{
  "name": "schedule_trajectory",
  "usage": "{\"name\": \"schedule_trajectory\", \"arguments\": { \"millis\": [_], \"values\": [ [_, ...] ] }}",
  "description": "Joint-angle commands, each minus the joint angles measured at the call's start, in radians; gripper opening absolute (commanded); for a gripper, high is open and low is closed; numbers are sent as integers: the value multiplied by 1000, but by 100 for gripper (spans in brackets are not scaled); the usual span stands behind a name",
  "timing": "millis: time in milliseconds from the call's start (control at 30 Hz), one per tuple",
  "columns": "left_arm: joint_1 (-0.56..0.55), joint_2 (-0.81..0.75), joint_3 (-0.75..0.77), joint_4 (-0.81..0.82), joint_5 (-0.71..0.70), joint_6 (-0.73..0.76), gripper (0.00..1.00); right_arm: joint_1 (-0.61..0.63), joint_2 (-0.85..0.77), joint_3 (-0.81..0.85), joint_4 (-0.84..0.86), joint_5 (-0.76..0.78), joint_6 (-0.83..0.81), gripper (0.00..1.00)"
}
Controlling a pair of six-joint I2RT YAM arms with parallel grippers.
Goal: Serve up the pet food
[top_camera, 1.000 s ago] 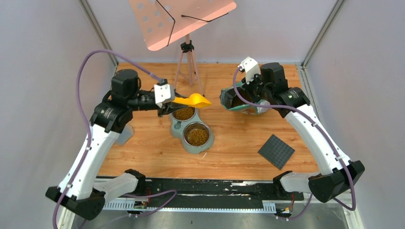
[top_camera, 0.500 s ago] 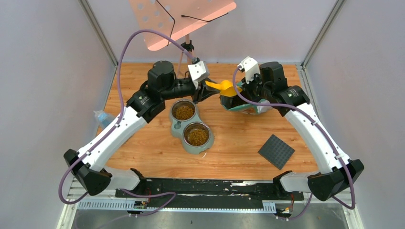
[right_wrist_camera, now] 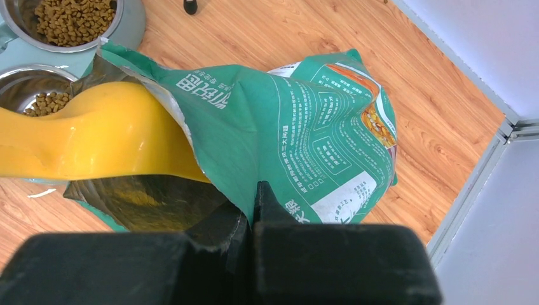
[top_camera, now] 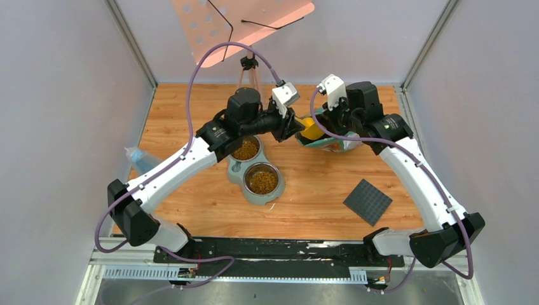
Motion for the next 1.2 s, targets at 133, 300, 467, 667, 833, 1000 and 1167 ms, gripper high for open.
{"name": "schedule_trajectory", "arguments": {
  "millis": [133,300,467,667,833,1000,1167],
  "values": [
    [-5,15,-6,69,-84,-101,0,6,-64,39,38,41,37,0],
    [-4,15,9,36,-128,-147,0,6,-48,9,82,111,51,0],
    [-4,27,-5,45,-143,-177,0,5,-16,50,122,119,50,0],
    [-7,58,-9,85,-176,-205,0,10,1,109,122,82,54,0],
    [-38,107,-23,191,-267,-188,0,13,38,115,84,78,91,0],
    [-40,178,21,221,-344,-220,0,13,61,90,89,64,150,0],
    [-41,216,-5,259,-337,-257,0,12,98,109,118,106,136,0]
  ]
}}
